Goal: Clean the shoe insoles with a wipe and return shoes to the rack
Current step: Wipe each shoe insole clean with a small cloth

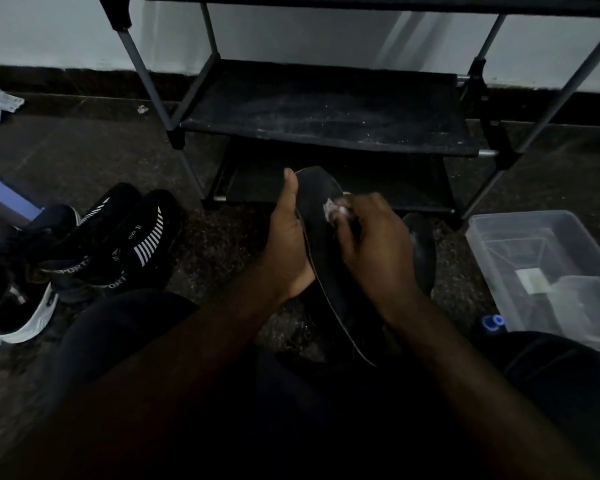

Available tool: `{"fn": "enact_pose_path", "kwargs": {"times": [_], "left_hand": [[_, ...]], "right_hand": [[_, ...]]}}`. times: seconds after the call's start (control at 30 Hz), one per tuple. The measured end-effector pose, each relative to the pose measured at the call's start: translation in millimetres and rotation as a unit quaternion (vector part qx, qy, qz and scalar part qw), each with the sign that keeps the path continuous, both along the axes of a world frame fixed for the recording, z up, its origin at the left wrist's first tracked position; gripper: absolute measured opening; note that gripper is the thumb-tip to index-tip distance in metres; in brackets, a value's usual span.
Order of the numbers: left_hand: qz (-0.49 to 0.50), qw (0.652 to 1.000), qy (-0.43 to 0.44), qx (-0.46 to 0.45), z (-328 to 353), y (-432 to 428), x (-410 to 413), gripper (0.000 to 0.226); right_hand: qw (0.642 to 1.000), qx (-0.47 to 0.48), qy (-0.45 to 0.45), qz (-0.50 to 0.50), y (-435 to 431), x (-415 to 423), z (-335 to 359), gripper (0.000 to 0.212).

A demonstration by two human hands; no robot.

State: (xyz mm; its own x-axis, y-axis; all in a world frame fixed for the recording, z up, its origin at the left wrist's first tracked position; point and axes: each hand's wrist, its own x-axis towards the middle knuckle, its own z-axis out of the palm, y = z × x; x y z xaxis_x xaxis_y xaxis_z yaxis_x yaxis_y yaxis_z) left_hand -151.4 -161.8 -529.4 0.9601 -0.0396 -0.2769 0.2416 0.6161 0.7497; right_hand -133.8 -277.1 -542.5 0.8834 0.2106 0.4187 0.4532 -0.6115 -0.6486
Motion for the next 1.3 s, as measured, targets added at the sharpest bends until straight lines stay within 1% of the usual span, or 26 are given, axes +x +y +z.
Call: {"fn": "enact_pose_path", "kwargs": {"times": [0.07, 0.13, 0.17, 0.23, 0.27, 0.33, 0.4, 0.43, 0.5, 0.57, 0.6, 0.67, 0.7, 0.77, 0.8, 0.87, 0.97, 1.07, 1.13, 1.2, 1.23, 1.3], "left_hand": [[-0.008, 1.0, 0.0, 0.014, 1.3, 0.0, -0.3, 0.09], [-0.016, 1.0, -0.003, 0.018, 2.2, 2.5, 0.2, 0.093], [-0.008, 1.0, -0.003, 0.016, 1.3, 4.2, 0.8, 0.093], [0.008, 1.0, -0.001, 0.021, -1.3, 6.8, 2.4, 0.092], [0.012, 0.999, -0.001, 0.031, -1.3, 6.9, 2.5, 0.092], [0.007, 0.999, -0.006, 0.042, -0.4, 4.5, 1.8, 0.091], [-0.003, 1.0, 0.002, 0.028, 1.1, 0.5, 1.5, 0.089], [-0.006, 1.0, 0.006, 0.02, 1.5, -1.4, 1.5, 0.088], [-0.009, 1.0, 0.007, 0.013, 0.4, -1.5, 1.1, 0.089], [-0.005, 1.0, 0.007, 0.009, 0.0, 0.9, 0.9, 0.089], [0.001, 1.0, 0.006, 0.007, 0.0, 2.0, 1.0, 0.087], [0.019, 1.0, -0.003, -0.007, -2.1, 3.5, 2.0, 0.08], [0.024, 0.999, -0.01, -0.018, -2.5, 2.4, 3.1, 0.076], [0.028, 0.999, -0.014, -0.018, -1.2, 0.0, 3.3, 0.069], [0.026, 1.0, -0.011, -0.01, -1.1, -1.2, 3.8, 0.066], [0.022, 1.0, -0.008, -0.005, -1.4, -2.2, 4.2, 0.064], [0.002, 1.0, -0.004, -0.019, 1.2, 1.1, 4.1, 0.067], [0.0, 1.0, 0.0, -0.016, 2.8, 6.1, 5.5, 0.068], [0.01, 1.0, 0.002, -0.015, 3.7, 6.2, 5.7, 0.068], [0.015, 1.0, 0.008, 0.003, 2.5, 4.2, 5.5, 0.066], [0.013, 1.0, 0.01, 0.012, 2.2, 2.9, 5.3, 0.065], [0.009, 1.0, 0.016, 0.019, 1.5, 1.2, 5.0, 0.065]], "right_hand": [[0.999, 0.039, 0.01, 0.03, 2.4, -6.7, 1.6, 0.017], [0.991, 0.088, 0.039, 0.094, 7.2, -16.7, 6.1, 0.017], [0.987, 0.094, 0.043, 0.123, 9.0, -20.5, 7.7, 0.017], [0.987, 0.068, 0.021, 0.145, 9.3, -21.0, 7.1, 0.018], [0.99, 0.04, 0.004, 0.132, 8.4, -18.2, 5.8, 0.018], [0.997, -0.01, -0.022, 0.067, 4.8, -9.3, 2.4, 0.017], [1.0, -0.02, -0.024, 0.001, 0.6, -0.9, 0.3, 0.016], [1.0, -0.012, -0.021, -0.013, 0.1, 0.1, -0.4, 0.016], [0.999, 0.031, -0.017, 0.005, 3.2, -5.2, -0.2, 0.017], [0.996, 0.071, -0.017, 0.059, 8.2, -15.0, 3.7, 0.018], [0.993, 0.076, -0.023, 0.091, 9.1, -18.2, 5.9, 0.019], [0.988, 0.05, -0.044, 0.141, 7.9, -15.3, 7.6, 0.02], [0.988, 0.021, -0.055, 0.145, 5.1, -9.9, 7.1, 0.022], [0.992, -0.039, -0.057, 0.101, 0.4, -1.2, 5.3, 0.027], [0.995, -0.053, -0.052, 0.071, -0.9, 0.1, 4.8, 0.029], [0.997, -0.033, -0.044, 0.046, 0.6, -3.4, 3.0, 0.025], [0.994, 0.026, -0.043, 0.093, 7.7, -18.0, 5.0, 0.026], [0.988, 0.024, -0.057, 0.141, 9.0, -19.6, 7.1, 0.026], [0.989, -0.015, -0.078, 0.124, 5.7, -9.3, 3.8, 0.027], [0.993, -0.044, -0.08, 0.078, 1.1, 1.6, 1.3, 0.03], [0.995, -0.043, -0.075, 0.059, -0.4, 4.0, 1.4, 0.03], [0.997, -0.004, -0.056, 0.047, 0.7, 0.1, 3.0, 0.024]]}}
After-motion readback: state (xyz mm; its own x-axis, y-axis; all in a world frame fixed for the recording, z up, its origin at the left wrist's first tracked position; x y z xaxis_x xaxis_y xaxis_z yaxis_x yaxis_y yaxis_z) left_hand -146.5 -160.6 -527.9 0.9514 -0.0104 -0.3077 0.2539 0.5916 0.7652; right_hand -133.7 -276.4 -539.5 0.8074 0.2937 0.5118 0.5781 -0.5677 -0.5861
